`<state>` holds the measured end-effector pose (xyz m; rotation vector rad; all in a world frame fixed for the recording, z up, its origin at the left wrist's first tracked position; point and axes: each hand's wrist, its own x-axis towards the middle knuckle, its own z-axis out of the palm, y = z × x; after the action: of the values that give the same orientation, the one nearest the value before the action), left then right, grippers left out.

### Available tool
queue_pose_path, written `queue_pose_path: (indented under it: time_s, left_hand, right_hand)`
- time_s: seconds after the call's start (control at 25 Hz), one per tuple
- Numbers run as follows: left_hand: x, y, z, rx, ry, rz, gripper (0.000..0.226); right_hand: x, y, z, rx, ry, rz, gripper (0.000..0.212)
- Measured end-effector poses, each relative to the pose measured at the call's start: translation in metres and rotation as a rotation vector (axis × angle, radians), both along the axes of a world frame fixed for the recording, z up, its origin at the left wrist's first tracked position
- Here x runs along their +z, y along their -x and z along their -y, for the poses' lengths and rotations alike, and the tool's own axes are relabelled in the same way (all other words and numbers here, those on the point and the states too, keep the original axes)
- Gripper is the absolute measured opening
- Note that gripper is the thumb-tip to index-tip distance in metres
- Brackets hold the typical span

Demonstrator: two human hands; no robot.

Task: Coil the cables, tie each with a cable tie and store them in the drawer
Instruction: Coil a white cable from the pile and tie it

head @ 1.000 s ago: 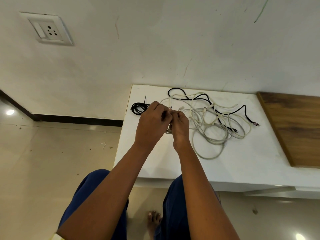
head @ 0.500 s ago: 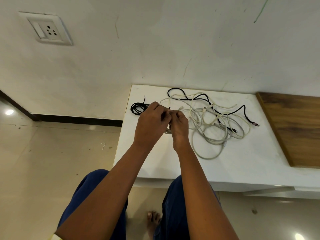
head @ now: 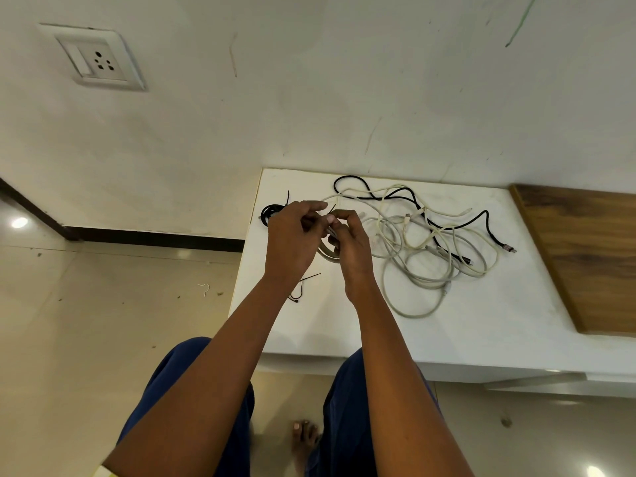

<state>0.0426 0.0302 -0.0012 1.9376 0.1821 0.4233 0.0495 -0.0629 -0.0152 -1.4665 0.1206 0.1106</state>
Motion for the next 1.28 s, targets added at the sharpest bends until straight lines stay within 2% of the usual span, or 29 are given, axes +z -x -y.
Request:
queue_pose_path:
  time_s: [0.08, 0.28, 0.52, 0.72, 0.88, 1.16, 1.28]
  left_hand:
    - [0.001, -0.002, -0.002, -0.037, 0.105, -0.071, 0.020]
    - [0.003, -0.005, -0.013, -0.118, 0.543, -0.260, 0.008]
    - [0.006, -0.008, -0.017, -0.163, 0.824, -0.320, 0.006]
    - [0.008, -0.007, -0.017, -0.199, 0.745, -0.285, 0.009]
    - [0.009, -0.005, -0.016, -0.183, 0.665, -0.255, 0.011]
    - [0.004, -0.004, -0.016, -0.133, 0.617, -0.165, 0.008]
    - [0.000, -0.002, -0.016, -0.145, 0.570, -0.158, 0.007]
  right_hand:
    - [-0.001, 0.000, 0.001, 0.002, -0.004, 0.008, 0.015]
    - [-0.003, -0.002, 0.006, 0.029, 0.025, 0.048, 0.014]
    - [0.001, -0.002, 0.005, 0.011, -0.012, 0.021, 0.022]
    - [0.005, -0.002, 0.010, 0.002, -0.080, -0.063, 0.017]
    - [0.006, -0.002, 0.012, -0.021, -0.041, -0.106, 0.017]
    - [0.006, -0.001, 0.009, 0.047, -0.014, -0.025, 0.019]
    - [0.003, 0.000, 0.010, 0.062, 0.065, -0.027, 0.019]
